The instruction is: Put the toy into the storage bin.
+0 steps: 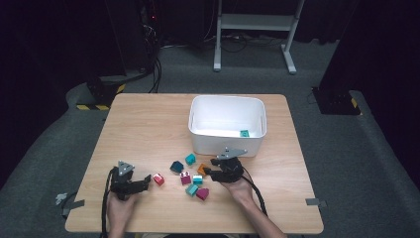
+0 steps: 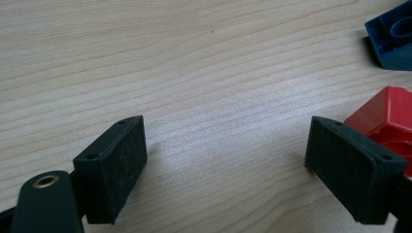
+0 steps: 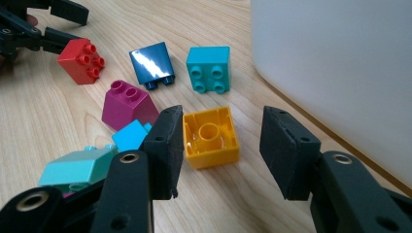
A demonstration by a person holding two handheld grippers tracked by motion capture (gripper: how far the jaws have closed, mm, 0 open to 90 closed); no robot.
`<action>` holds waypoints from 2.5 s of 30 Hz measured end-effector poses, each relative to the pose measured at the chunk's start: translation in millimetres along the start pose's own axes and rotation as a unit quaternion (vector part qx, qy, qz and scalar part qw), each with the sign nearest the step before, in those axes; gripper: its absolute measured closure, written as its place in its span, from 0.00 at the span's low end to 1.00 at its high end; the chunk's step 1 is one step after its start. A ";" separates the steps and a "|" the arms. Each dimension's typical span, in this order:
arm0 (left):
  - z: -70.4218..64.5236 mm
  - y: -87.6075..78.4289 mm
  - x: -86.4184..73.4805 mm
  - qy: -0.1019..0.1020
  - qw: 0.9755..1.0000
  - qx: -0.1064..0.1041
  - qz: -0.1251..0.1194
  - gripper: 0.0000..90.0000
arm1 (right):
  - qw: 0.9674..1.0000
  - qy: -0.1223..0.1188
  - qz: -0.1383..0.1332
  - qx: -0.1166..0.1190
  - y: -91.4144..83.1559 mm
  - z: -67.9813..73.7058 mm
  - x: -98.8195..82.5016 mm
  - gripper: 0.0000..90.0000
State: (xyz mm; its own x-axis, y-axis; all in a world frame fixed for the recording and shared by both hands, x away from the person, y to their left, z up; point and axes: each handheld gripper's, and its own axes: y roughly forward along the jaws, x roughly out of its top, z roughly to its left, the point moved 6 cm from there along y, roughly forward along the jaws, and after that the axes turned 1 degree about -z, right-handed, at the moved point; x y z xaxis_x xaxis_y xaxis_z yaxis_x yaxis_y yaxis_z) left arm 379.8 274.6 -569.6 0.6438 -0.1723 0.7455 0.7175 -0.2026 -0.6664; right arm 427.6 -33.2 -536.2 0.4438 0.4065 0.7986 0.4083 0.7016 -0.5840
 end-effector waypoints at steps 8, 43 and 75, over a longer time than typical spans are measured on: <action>0.1 0.0 0.0 0.000 1.000 0.000 0.000 0.17 | 1.000 -0.009 0.009 0.006 12.7 3.6 4.0 0.55; 0.0 -0.1 0.0 0.000 1.000 0.000 0.000 0.17 | 0.999 -0.027 0.046 -0.013 23.4 -1.6 -5.7 0.65; -0.3 -0.1 0.0 0.001 1.000 -0.001 0.000 0.17 | 0.999 -0.018 0.012 0.028 -19.3 -5.6 4.8 0.65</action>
State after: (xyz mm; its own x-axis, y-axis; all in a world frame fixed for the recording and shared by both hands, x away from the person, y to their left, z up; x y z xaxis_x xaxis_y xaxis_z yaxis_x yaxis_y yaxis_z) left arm 379.6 274.4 -569.5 0.6428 -0.1749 0.7458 0.7174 -0.2038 -0.6661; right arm 426.3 -48.1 -521.9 0.4225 0.4437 0.7904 0.3528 0.7228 -0.5943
